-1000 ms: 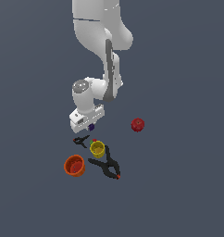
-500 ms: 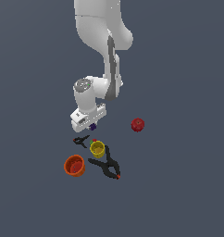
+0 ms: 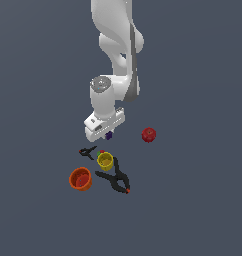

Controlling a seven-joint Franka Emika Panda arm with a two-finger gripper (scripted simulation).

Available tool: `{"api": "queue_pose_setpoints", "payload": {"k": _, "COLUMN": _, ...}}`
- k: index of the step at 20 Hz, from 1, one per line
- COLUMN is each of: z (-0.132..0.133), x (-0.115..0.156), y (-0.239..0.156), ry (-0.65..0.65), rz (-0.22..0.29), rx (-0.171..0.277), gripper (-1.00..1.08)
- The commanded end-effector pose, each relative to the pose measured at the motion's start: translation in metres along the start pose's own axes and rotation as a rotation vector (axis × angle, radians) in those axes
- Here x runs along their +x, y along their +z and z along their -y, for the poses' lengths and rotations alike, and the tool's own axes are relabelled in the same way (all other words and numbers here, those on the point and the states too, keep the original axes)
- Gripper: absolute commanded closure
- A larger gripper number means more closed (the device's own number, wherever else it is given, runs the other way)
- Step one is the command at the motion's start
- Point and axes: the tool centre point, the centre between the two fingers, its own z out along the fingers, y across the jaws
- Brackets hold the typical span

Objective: Pick up a designated object from a clutter of objects.

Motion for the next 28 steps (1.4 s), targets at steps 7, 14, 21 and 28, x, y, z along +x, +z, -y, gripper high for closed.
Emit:
{"api": "queue_pose_setpoints", "payload": {"k": 7, "z": 0.031, "x": 0.070, "y": -0.066, "ry": 0.000, "rz": 0.002, "rx": -0.003, "gripper": 1.08}}
{"api": "queue_pose_setpoints", "payload": {"k": 14, "z": 0.058, "x": 0.133, "y": -0.125, "ry": 0.000, "rz": 0.002, "rx": -0.003, "gripper": 1.08}}
{"api": "queue_pose_setpoints", "payload": {"k": 21, "z": 0.082, "x": 0.190, "y": -0.177, "ry": 0.000, "rz": 0.001, "rx": -0.002, "gripper": 1.08}}
{"api": "queue_pose_setpoints", "payload": {"k": 28, "z": 0.099, "x": 0.236, "y": -0.218, "ry": 0.000, "rz": 0.000, "rx": -0.001, "gripper": 1.08}}
